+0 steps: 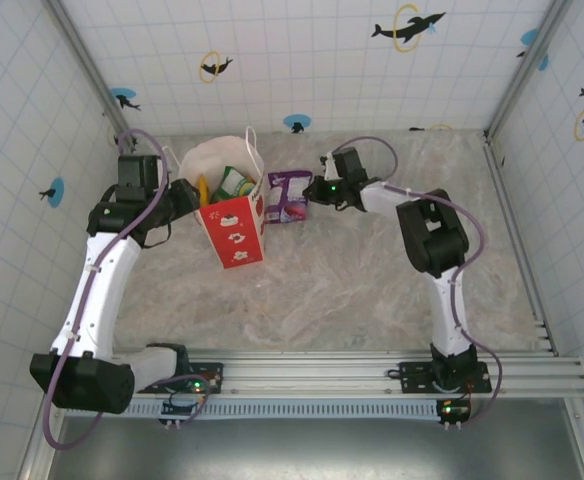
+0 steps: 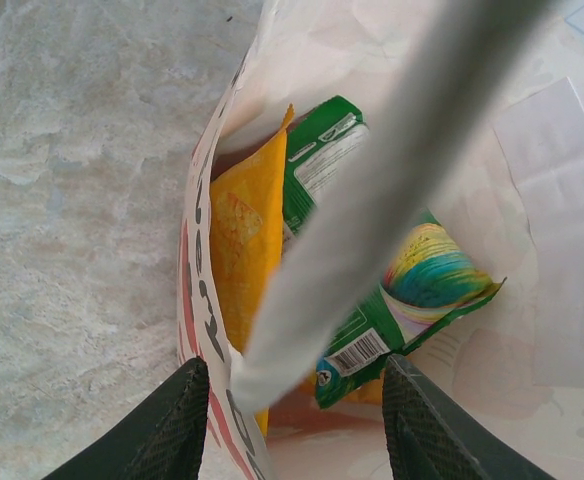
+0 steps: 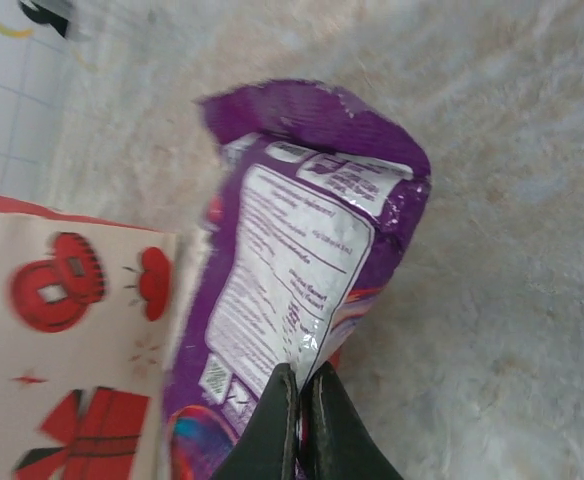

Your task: Place the snacks into the paper bag

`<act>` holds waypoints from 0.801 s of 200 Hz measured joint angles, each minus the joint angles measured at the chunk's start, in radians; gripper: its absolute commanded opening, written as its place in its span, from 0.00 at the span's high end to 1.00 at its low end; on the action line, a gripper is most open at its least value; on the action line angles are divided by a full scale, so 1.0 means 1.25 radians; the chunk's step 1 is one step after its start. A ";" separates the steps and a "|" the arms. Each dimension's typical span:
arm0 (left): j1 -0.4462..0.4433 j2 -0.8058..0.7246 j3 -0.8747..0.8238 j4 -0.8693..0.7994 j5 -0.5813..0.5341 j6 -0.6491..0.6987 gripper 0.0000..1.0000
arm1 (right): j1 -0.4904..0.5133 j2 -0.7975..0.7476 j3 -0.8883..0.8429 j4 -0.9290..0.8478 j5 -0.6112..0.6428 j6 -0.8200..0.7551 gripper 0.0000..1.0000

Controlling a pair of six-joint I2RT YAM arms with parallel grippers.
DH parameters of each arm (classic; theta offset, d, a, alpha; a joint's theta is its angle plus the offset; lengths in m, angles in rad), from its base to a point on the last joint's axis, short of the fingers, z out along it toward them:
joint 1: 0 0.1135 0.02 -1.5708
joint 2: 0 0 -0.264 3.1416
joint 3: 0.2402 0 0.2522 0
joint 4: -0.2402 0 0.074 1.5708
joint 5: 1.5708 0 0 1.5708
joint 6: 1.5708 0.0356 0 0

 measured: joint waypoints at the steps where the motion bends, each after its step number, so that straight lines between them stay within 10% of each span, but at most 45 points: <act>1: 0.000 0.000 0.000 0.000 0.000 0.000 0.52 | 0.000 -0.003 -0.002 0.001 0.001 0.000 1.00; 160: 0.000 0.000 0.014 -0.002 0.010 0.002 0.53 | 0.062 -0.486 -0.149 -0.055 0.233 -0.104 1.00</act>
